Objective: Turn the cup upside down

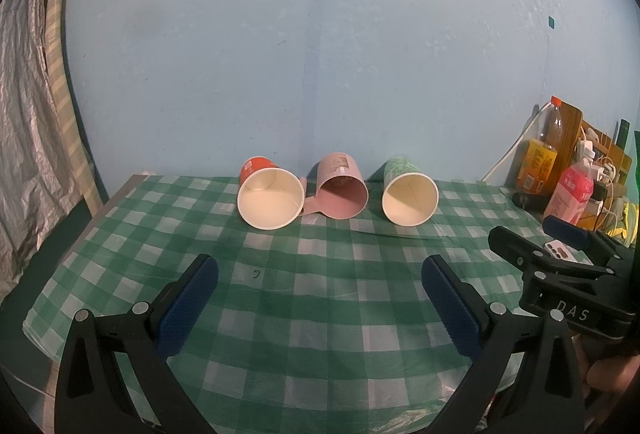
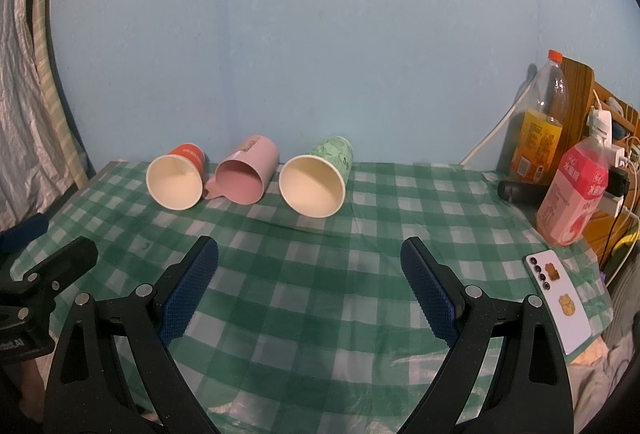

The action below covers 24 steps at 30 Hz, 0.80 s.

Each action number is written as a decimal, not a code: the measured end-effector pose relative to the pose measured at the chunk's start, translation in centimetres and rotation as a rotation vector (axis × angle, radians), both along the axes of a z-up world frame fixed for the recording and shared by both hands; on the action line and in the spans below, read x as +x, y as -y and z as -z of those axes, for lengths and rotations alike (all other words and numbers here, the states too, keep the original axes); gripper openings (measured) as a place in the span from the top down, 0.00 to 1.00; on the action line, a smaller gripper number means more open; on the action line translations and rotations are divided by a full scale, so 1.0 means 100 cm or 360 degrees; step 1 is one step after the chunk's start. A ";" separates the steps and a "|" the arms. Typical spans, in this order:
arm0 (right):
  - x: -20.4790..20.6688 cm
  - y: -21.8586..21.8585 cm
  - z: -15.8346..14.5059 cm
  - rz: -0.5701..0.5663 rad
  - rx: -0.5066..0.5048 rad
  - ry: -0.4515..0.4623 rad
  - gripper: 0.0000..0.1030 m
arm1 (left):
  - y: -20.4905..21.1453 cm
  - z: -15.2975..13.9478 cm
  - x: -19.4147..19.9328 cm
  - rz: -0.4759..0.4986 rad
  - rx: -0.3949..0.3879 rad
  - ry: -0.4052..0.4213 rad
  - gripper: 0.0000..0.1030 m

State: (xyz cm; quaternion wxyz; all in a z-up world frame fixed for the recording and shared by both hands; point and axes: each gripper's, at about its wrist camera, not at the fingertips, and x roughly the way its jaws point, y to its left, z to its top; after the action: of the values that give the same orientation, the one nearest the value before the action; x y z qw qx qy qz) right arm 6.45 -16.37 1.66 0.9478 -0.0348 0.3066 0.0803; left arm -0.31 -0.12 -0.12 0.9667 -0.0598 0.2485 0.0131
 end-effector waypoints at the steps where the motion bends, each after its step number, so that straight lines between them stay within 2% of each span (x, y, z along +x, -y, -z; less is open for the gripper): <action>1: 0.001 0.001 0.000 -0.0001 0.0001 -0.0002 0.11 | 0.000 0.000 0.000 0.0000 -0.0001 0.0002 0.00; 24: 0.000 -0.001 0.003 0.0002 0.0001 -0.0011 0.11 | 0.002 0.004 0.000 0.0002 0.0012 -0.0016 0.00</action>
State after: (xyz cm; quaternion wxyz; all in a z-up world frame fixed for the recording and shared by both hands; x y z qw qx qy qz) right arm 6.46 -16.27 1.36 0.9468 -0.0341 0.3099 0.0799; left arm -0.35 -0.33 -0.56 0.9657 -0.0560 0.2533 0.0136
